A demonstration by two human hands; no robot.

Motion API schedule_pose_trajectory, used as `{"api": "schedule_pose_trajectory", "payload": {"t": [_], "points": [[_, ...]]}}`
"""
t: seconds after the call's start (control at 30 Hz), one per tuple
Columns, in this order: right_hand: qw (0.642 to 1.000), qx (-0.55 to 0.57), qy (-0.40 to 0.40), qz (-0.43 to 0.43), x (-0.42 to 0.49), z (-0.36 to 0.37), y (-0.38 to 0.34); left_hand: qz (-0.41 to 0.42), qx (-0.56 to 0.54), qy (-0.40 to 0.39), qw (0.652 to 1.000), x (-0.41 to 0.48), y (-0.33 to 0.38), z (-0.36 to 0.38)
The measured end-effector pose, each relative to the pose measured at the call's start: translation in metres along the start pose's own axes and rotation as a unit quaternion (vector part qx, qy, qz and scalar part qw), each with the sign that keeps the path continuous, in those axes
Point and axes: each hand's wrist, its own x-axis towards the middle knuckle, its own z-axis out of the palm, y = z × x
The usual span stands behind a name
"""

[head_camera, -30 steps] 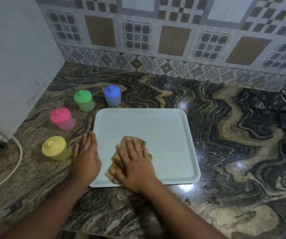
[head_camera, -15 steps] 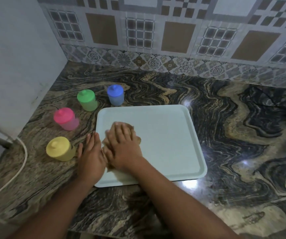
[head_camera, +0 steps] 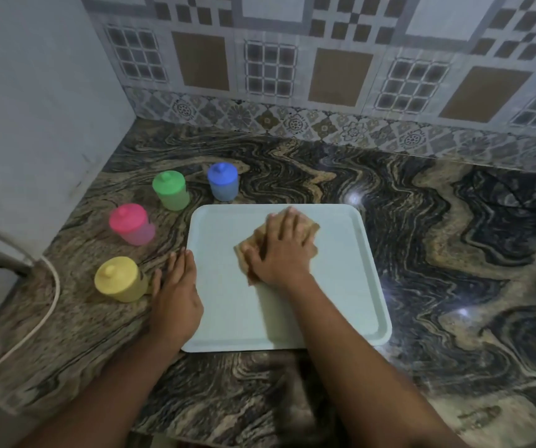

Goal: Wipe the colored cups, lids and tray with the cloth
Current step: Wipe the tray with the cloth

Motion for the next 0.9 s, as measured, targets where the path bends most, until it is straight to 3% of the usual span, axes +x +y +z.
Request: {"api": "schedule_pose_trajectory", "payload": {"t": [0.17, 0.47, 0.9], "points": [[0.992, 0.009, -0.024, -0.125, -0.066, 0.013, 0.01, 0.007, 0.01, -0.014, 1.0, 0.002, 0.001, -0.002], [0.994, 0.022, -0.015, -0.103, -0.092, 0.018, 0.029, 0.007, 0.016, -0.059, 0.998, 0.003, 0.007, -0.005], [0.993, 0.036, -0.01, -0.115, -0.093, 0.014, 0.031, 0.008, 0.005, -0.046, 0.999, 0.0, 0.012, -0.015]]}}
